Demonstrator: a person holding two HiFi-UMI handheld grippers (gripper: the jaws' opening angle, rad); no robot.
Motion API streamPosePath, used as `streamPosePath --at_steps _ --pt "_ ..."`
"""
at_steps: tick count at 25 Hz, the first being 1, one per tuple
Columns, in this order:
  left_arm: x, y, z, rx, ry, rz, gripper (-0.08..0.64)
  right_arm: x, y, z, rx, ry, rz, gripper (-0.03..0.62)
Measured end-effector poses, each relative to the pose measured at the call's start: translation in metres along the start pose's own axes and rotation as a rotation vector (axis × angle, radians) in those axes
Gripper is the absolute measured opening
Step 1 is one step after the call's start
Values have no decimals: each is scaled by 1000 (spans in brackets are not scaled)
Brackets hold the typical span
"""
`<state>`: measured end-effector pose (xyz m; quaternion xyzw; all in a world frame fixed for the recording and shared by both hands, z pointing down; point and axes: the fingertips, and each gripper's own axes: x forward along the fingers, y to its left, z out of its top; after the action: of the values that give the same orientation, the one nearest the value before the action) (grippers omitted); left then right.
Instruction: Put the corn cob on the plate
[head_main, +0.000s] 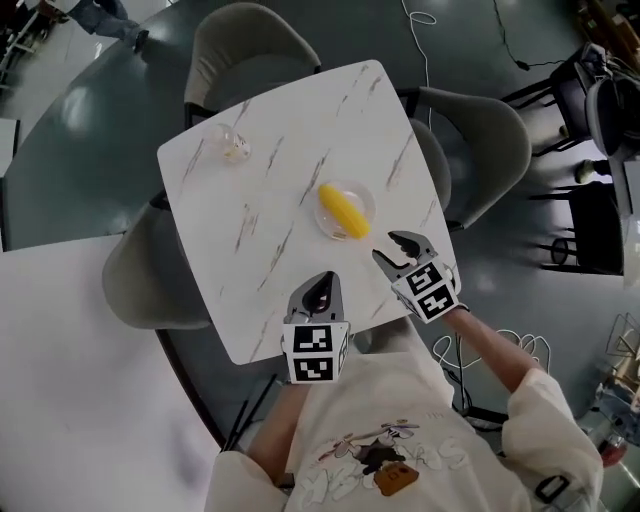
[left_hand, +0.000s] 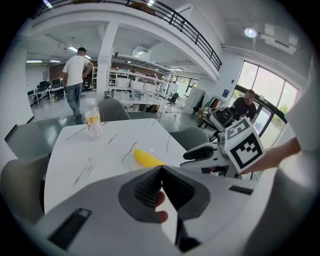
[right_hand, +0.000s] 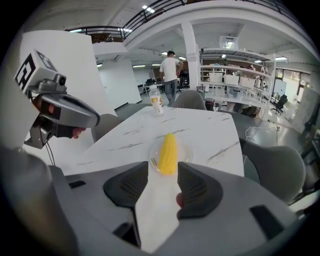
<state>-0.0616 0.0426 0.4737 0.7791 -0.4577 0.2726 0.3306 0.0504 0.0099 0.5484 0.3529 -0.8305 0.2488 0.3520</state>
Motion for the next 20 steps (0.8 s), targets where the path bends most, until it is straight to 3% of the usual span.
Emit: streamPosePath --at_steps 4,9,16,20 --pt "-14 -27 -7 30 12 -27 9 -35 17 -6 4 -32 22 176" --pt "-35 -42 -7 37 -5 -37 9 -86 39 26 19 -184 0 12" --pt "-66 -49 25 -8 -120 -37 9 -141 83 84 -61 -353 70 6" --pt "-78 -46 28 -63 -150 -28 9 -160 113 111 -156 -371 125 6"
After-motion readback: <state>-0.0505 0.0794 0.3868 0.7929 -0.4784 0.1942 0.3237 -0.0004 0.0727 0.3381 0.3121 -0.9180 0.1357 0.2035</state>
